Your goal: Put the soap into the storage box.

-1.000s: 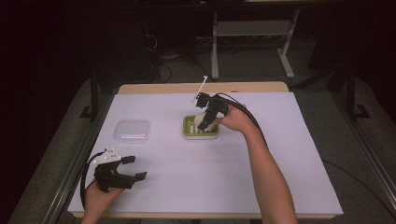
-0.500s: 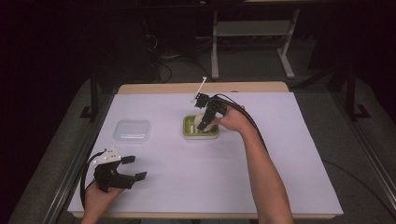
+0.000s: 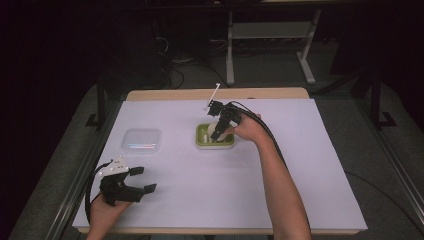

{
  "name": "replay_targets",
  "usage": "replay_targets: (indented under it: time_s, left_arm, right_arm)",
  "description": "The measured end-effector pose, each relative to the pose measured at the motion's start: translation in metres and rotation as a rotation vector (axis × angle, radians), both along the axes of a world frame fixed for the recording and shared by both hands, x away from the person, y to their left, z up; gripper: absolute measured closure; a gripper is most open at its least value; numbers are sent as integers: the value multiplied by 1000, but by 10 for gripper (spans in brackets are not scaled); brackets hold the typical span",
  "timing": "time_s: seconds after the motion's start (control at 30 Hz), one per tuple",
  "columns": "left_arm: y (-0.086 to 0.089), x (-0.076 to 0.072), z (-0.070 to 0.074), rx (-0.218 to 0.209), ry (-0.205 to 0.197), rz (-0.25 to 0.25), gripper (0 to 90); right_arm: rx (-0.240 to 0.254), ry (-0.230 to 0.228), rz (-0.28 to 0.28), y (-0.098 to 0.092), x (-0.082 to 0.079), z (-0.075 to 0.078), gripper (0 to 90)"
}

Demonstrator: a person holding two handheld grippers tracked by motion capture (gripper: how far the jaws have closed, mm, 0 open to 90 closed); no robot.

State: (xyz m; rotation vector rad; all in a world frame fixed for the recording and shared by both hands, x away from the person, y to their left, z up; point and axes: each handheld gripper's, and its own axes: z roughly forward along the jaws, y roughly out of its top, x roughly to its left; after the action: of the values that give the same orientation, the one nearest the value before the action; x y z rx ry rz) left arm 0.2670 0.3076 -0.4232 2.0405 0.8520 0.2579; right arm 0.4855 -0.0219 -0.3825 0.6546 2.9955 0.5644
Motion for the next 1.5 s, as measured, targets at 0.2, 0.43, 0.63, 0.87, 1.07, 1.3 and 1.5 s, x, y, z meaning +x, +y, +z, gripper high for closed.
replay_targets:
  time_s: [0.2,0.43,0.63,0.87,1.07,1.3,1.5]
  left_arm:
    - [-1,0,0,-4,0,-1,165]
    - [-1,0,0,-1,-2,-3,165]
    - [-1,0,0,0,1,-3,165]
    - [-1,0,0,-1,-1,-3,165]
    - [-1,0,0,-1,-1,-4,165]
    - [-1,0,0,0,0,-4,165]
    - [-1,0,0,-2,0,-4,165]
  right_arm:
    - [1,1,-3,2,1,-2,245]
    - [-3,7,-5,4,2,-5,245]
    - [-8,10,-9,5,3,-7,245]
    - [-10,16,-9,6,4,-9,245]
    - [-20,24,-9,6,4,-11,245]
    - [-18,25,-12,6,4,-11,245]
    - [-18,28,-14,7,4,-11,245]
